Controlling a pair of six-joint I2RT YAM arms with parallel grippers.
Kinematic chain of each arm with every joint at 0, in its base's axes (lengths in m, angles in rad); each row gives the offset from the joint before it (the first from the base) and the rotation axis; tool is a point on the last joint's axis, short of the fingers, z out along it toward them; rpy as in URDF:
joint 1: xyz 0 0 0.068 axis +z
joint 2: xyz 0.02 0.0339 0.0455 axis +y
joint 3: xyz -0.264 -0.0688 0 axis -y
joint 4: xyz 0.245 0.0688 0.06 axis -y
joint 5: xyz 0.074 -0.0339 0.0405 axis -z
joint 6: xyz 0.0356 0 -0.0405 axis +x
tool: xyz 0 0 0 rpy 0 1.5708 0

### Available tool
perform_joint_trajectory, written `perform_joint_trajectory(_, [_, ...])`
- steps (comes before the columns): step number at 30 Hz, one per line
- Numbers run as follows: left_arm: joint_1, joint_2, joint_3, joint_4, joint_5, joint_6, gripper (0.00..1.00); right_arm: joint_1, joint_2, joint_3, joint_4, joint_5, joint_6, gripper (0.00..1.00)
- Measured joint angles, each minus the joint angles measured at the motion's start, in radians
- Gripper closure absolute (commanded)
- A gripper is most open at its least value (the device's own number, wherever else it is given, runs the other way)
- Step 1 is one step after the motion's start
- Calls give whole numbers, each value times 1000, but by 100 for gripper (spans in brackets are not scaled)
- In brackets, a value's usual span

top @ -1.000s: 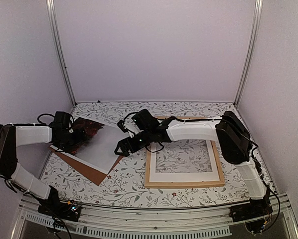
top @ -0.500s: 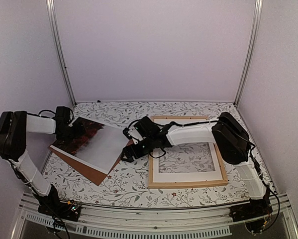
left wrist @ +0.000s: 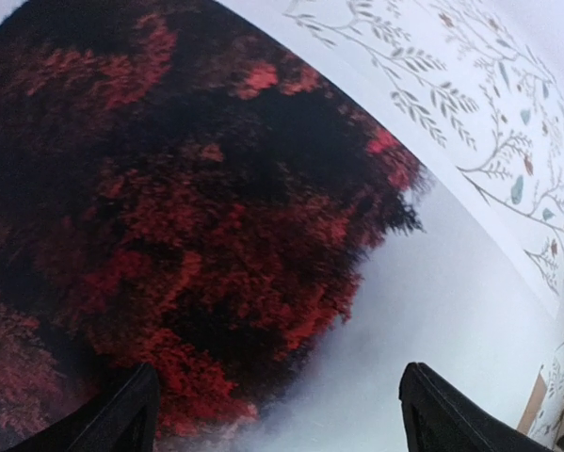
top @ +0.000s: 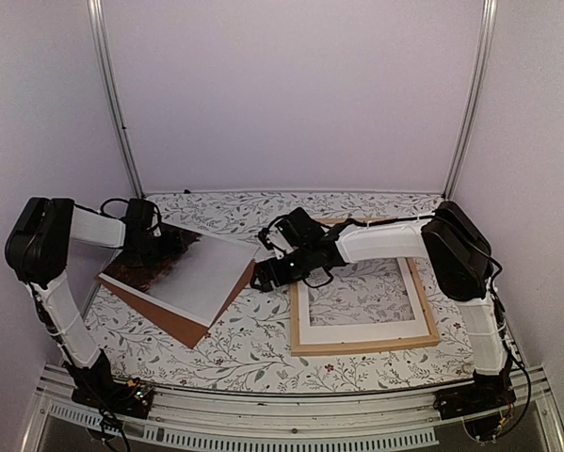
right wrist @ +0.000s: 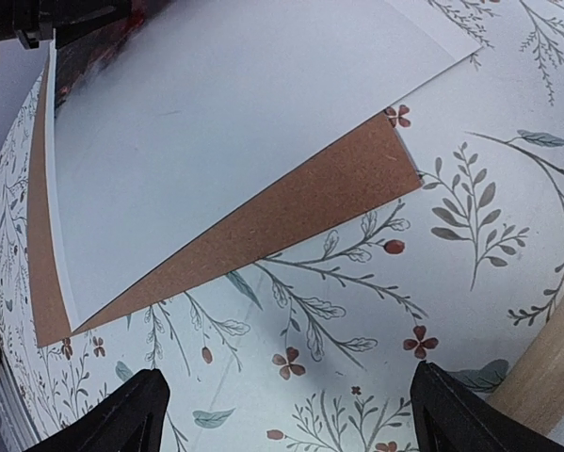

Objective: Put the photo into the frame
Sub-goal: Move the frame body to the center of the board, then rotate the photo on the backboard.

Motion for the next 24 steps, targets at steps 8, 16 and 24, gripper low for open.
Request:
perform_joint_trajectory(8, [-119,10,8,-10,-23,85,11,-28,-47,-25,-13,36,12,7])
perform_joint_trajectory(16, [-213,10,19,-51,-57,135,13,-48,-49,-29,-14,34,37,7])
perform_joint_trajectory(24, [-339,78,138,-198,-175,183,12,-53,-50,-41,7,33,44,7])
